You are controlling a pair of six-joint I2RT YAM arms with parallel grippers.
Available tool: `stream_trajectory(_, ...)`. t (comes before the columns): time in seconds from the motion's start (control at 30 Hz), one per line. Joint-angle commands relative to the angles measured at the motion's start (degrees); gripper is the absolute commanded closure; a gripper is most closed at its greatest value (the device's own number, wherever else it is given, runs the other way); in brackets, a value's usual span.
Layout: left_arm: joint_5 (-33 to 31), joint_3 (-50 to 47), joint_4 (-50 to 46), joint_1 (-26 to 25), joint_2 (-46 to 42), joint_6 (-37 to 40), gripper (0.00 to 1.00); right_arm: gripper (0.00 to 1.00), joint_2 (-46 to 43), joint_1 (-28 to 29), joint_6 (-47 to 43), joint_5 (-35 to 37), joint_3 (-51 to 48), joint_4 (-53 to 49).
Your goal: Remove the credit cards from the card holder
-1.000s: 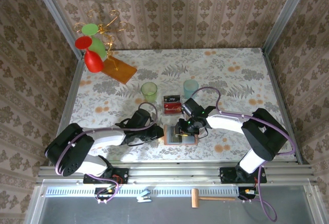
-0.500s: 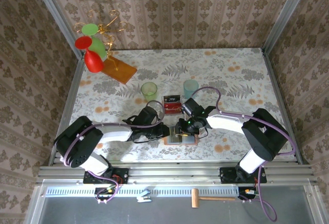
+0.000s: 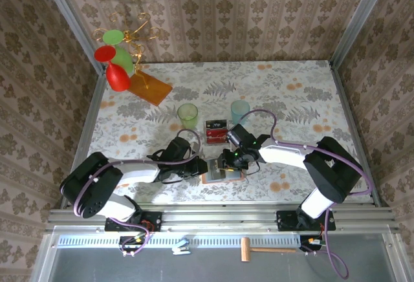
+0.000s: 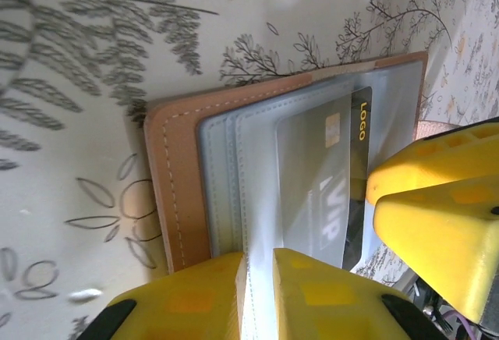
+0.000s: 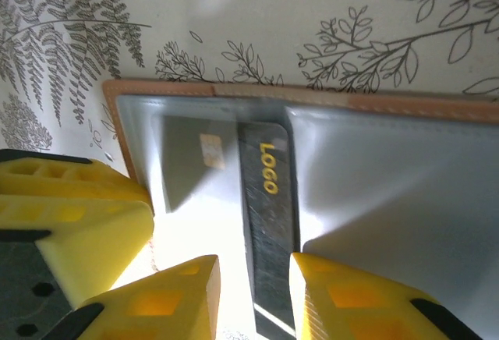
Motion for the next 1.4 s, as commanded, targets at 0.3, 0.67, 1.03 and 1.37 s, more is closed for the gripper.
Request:
stream_trajectory(0.3, -0.3, 1.8, -7.9, 1.7, -2.3, 2.7, 0.81, 0.71, 0.1, 0.2, 0.5, -0.5, 1.2, 0.0)
stream_trajectory(0.67, 0.1, 5.9, -8.7, 1.2, -3.9, 1.3, 0.80, 0.74, -1.2, -2.0, 1.9, -6.3, -0.9, 6.6)
stream_trajectory(1.03, 0.2, 4.3, -4.4, 0.1, 2.6, 0.2, 0.86, 0.75, 1.2, -5.0, 2.0, -11.1, -3.2, 11.5)
stream_trajectory(1.37, -0.7, 3.8, -5.5, 0.2, 4.5, 1.0, 0.89, 0.77, 3.6, -6.5, 0.9, -13.0, -4.3, 12.1)
